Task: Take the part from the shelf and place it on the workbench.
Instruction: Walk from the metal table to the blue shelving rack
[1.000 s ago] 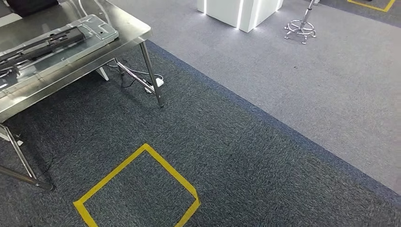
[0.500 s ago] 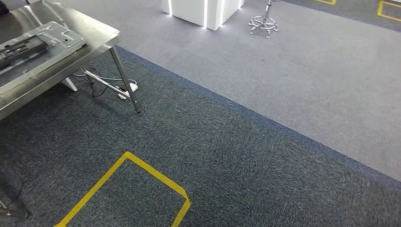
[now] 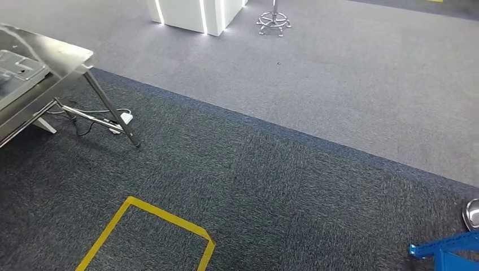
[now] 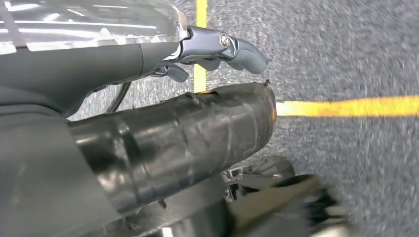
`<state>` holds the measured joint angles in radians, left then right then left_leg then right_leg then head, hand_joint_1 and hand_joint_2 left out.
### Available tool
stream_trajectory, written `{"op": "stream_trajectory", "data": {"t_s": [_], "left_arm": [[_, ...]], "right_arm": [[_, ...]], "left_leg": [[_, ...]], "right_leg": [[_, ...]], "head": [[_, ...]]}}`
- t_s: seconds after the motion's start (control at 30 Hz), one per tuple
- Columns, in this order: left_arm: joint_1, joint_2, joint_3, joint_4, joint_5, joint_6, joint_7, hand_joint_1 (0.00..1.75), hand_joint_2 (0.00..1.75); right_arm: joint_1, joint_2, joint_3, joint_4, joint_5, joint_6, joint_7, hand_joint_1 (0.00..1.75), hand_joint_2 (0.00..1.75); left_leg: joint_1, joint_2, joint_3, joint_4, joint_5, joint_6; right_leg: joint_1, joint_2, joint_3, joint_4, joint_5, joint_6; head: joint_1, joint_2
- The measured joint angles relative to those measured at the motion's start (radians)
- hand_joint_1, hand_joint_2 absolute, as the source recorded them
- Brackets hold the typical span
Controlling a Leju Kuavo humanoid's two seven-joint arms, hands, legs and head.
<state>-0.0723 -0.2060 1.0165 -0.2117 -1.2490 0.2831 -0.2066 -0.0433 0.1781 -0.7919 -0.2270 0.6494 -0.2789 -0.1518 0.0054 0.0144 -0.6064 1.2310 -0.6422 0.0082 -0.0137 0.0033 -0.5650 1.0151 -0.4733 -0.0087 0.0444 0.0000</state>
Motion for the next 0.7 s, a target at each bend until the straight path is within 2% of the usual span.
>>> {"op": "stream_trajectory", "data": {"t_s": [0.03, 0.07, 0.1, 0.13, 0.2, 0.23, 0.27, 0.33, 0.37, 0.4, 0.47, 0.5, 0.53, 0.57, 0.6, 0.63, 0.7], "left_arm": [[0.002, 0.0, 0.001, 0.0, 0.0, 0.0, 0.0, 0.0, 0.0], [0.004, 0.0, 0.001, 0.0, 0.0, 0.0, 0.0, 0.0, 0.0], [0.005, 0.0, 0.002, 0.0, 0.0, 0.0, 0.0, 0.0, 0.0], [0.005, 0.0, 0.003, 0.0, 0.0, 0.0, 0.0, 0.0, 0.0], [0.007, 0.0, 0.005, 0.0, 0.0, 0.001, 0.001, 0.0, 0.0], [0.007, 0.0, 0.006, 0.0, -0.001, 0.002, 0.001, 0.0, 0.0], [0.007, 0.0, 0.007, 0.0, -0.002, 0.002, 0.003, 0.0, 0.0], [0.006, 0.0, 0.007, 0.0, -0.005, 0.002, 0.008, 0.0, 0.0], [0.005, -0.001, 0.007, 0.0, -0.007, 0.002, 0.01, 0.0, 0.0], [0.005, -0.001, 0.007, 0.0, -0.008, 0.002, 0.013, 0.0, 0.0], [0.008, -0.002, 0.007, 0.0, -0.01, 0.001, 0.016, 0.0, 0.0], [0.009, -0.002, 0.007, 0.0, -0.011, 0.0, 0.017, 0.0, 0.0], [0.011, -0.002, 0.007, 0.0, -0.011, -0.001, 0.018, 0.0, 0.0], [0.012, -0.002, 0.007, 0.0, -0.011, -0.001, 0.018, 0.0, 0.0], [0.013, -0.003, 0.007, 0.0, -0.012, -0.002, 0.017, 0.0, 0.0], [0.012, -0.003, 0.007, 0.0, -0.012, -0.002, 0.017, 0.0, 0.0], [0.01, -0.004, 0.007, 0.0, -0.013, -0.003, 0.015, 0.0, 0.0]], "right_arm": [[0.0, 0.001, 0.0, 0.0, 0.003, 0.001, 0.003, 0.0, 0.0], [0.001, 0.002, 0.0, 0.001, 0.007, 0.002, 0.006, 0.0, 0.0], [0.002, 0.003, 0.0, 0.001, 0.01, 0.002, 0.01, 0.0, 0.0], [0.003, 0.004, 0.0, 0.002, 0.012, 0.002, 0.013, 0.0, 0.0], [0.003, 0.008, 0.001, 0.004, 0.017, 0.003, 0.018, 0.0, 0.0], [0.003, 0.01, 0.001, 0.004, 0.02, 0.004, 0.021, 0.0, 0.0], [0.004, 0.011, 0.002, 0.004, 0.023, 0.004, 0.023, 0.0, 0.0], [0.009, 0.013, 0.002, 0.005, 0.028, 0.004, 0.026, 0.0, 0.0], [0.012, 0.014, 0.003, 0.005, 0.029, 0.004, 0.026, 0.0, 0.0], [0.013, 0.015, 0.003, 0.005, 0.031, 0.004, 0.026, 0.0, 0.0], [0.013, 0.015, 0.004, 0.005, 0.033, 0.004, 0.027, 0.0, 0.0], [0.013, 0.015, 0.004, 0.005, 0.034, 0.004, 0.027, 0.0, 0.0], [0.012, 0.015, 0.005, 0.005, 0.035, 0.004, 0.027, 0.0, 0.0], [0.013, 0.015, 0.006, 0.005, 0.036, 0.004, 0.027, 0.0, 0.0], [0.014, 0.015, 0.007, 0.005, 0.037, 0.004, 0.027, 0.0, 0.0], [0.015, 0.015, 0.007, 0.005, 0.039, 0.004, 0.027, 0.0, 0.0], [0.014, 0.015, 0.008, 0.005, 0.043, 0.004, 0.026, 0.0, 0.0]], "left_leg": [[0.0, -0.004, -0.026, 0.053, -0.015, 0.0], [0.0, -0.005, -0.036, 0.071, -0.008, 0.001], [0.001, -0.007, -0.026, 0.046, 0.02, 0.003], [0.001, -0.014, -0.001, -0.013, 0.059, 0.006], [0.004, -0.054, 0.054, -0.146, 0.12, 0.012], [0.005, -0.071, 0.069, -0.186, 0.132, 0.014], [0.004, -0.08, 0.075, -0.203, 0.133, 0.016], [0.003, -0.063, 0.078, -0.21, 0.139, 0.026], [0.003, -0.052, 0.08, -0.216, 0.144, 0.033], [0.004, -0.04, 0.081, -0.222, 0.149, 0.042], [0.003, -0.015, 0.079, -0.228, 0.154, 0.052], [0.0, -0.002, 0.077, -0.227, 0.154, 0.054], [-0.002, 0.013, 0.075, -0.227, 0.154, 0.054], [-0.004, 0.027, 0.075, -0.226, 0.153, 0.055], [-0.005, 0.04, 0.075, -0.226, 0.152, 0.055], [-0.005, 0.052, 0.076, -0.225, 0.151, 0.054], [-0.008, 0.071, 0.08, -0.224, 0.147, 0.048]], "right_leg": [[0.001, 0.013, -0.001, 0.001, 0.0, -0.001], [0.002, 0.027, -0.001, 0.002, 0.0, -0.001], [0.002, 0.041, 0.0, 0.004, 0.0, -0.001], [0.001, 0.056, 0.0, 0.006, 0.0, 0.0], [0.002, 0.081, -0.002, 0.012, 0.0, 0.005], [0.002, 0.092, -0.005, 0.013, 0.001, 0.01], [0.002, 0.101, -0.008, 0.013, 0.003, 0.017], [0.0, 0.118, -0.013, 0.011, 0.008, 0.031], [0.0, 0.111, -0.016, 0.016, 0.003, 0.035], [0.001, 0.092, -0.027, 0.037, -0.013, 0.039], [0.004, 0.038, -0.073, 0.136, -0.074, 0.043], [0.003, 0.021, -0.104, 0.202, -0.107, 0.045], [0.002, 0.012, -0.128, 0.256, -0.127, 0.047], [0.001, 0.008, -0.137, 0.28, -0.13, 0.048], [0.001, 0.003, -0.127, 0.268, -0.115, 0.048], [0.001, -0.004, -0.096, 0.215, -0.085, 0.046], [0.007, -0.046, -0.017, 0.073, -0.032, 0.037]], "head": [[0.0, 0.0], [0.0, 0.0], [0.0, 0.0], [0.0, 0.0], [0.0, 0.0], [0.0, 0.0], [0.0, 0.0], [0.0, 0.0], [0.0, 0.0], [0.001, 0.0], [0.002, 0.0], [0.002, 0.0], [0.002, 0.0], [0.002, 0.0], [0.002, 0.0], [0.002, 0.0], [0.002, 0.0]]}}
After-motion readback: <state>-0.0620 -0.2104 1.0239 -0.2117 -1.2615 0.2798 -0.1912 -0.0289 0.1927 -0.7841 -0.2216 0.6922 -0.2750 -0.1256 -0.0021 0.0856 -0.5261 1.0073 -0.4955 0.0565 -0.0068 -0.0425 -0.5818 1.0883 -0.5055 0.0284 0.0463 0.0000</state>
